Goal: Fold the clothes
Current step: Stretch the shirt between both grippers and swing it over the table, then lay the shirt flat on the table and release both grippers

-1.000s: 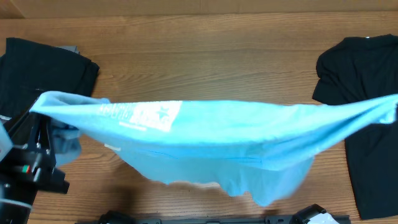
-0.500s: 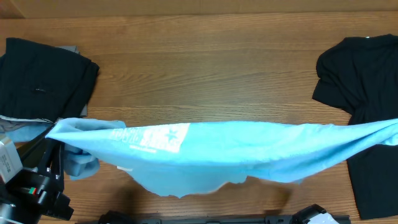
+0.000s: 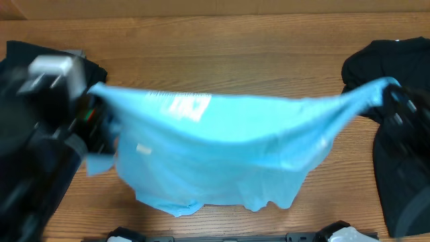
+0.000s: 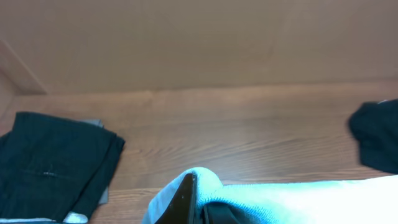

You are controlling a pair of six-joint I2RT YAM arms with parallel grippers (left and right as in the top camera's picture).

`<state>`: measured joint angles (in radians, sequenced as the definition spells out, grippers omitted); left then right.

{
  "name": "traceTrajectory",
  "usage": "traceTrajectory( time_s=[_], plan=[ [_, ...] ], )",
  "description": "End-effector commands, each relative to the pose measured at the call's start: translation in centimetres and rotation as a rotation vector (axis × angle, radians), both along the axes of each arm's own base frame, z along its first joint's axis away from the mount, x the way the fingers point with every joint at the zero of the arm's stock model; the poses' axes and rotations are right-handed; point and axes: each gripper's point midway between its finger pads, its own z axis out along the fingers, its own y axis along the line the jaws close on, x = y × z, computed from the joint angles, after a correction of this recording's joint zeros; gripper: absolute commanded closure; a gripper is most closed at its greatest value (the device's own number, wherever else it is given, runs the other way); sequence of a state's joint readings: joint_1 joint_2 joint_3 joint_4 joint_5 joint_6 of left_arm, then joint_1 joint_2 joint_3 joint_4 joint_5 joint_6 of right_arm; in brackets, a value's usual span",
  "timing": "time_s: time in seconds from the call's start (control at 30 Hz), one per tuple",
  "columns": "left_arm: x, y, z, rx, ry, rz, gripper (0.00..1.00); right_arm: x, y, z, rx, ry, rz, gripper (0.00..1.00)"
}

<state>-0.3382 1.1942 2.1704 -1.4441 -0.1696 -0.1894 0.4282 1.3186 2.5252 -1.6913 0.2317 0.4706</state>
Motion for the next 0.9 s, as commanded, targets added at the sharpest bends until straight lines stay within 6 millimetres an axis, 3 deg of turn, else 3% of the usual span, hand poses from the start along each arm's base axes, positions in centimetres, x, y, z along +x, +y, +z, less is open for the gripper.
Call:
traceTrajectory(
  time_s=[0.0,0.17,0.2,0.23,0.27,0.3,0.33,0.4,0.47,0.57,0.63,0.73,0.8,0.87],
  plan=[
    [8.7,-1.4,-4.8,0.086,0.159,0.08,0.96,7.0,0.5,-2.7,-0.13,0.091,-0.131,0.96],
    [17.9,-3.5,-9.8,0.136,0.226,0.083,0.89,15.8,2.3,-6.5,-0.239,0.16,-0.205,0.96],
    [20.3,-3.7,-11.0,0.129,0.227,0.088,0.84,18.4,2.7,-7.7,-0.255,0.169,-0.212,0.96],
    [22.5,-4.1,-12.1,0.122,0.223,0.076,0.66,20.5,2.8,-8.6,-0.26,0.173,-0.227,0.96],
    [25.2,-4.7,-13.5,0.109,0.213,0.034,0.09,24.1,2.5,-10.2,-0.269,0.171,-0.254,0.65],
    [26.4,-5.0,-14.2,0.102,0.209,0.002,0.0,26.0,2.2,-11.0,-0.275,0.167,-0.268,0.32],
    [28.2,-5.3,-15.4,0.088,0.203,-0.041,0.0,28.9,1.5,-12.3,-0.287,0.154,-0.289,0.0],
    [30.4,-4.7,-17.4,0.037,0.221,-0.067,0.0,32.9,0.1,-15.0,-0.335,0.163,-0.276,0.0],
    [30.5,-3.1,-17.4,-0.006,0.229,-0.05,0.0,33.4,-1.0,-16.4,-0.302,0.204,-0.229,0.0],
    [29.1,0.3,-15.6,-0.029,0.226,0.004,0.0,32.3,-2.6,-15.5,-0.228,0.221,-0.178,0.0],
    [27.8,2.1,-15.5,-0.031,0.26,0.038,0.0,30.9,-3.4,-14.9,-0.205,0.24,-0.155,0.0],
    [24.8,3.5,-18.0,-0.034,0.418,0.072,0.0,27.1,-2.8,-15.6,-0.253,0.34,-0.022,0.03],
    [22.6,3.7,-20.2,-0.033,0.549,0.079,0.0,24.7,-2.9,-16.8,-0.272,0.435,-0.003,0.13],
    [20.0,3.6,-22.5,-0.029,0.7,0.08,0.0,21.4,-3.1,-19.1,-0.276,0.596,0.019,0.3]
  ],
)
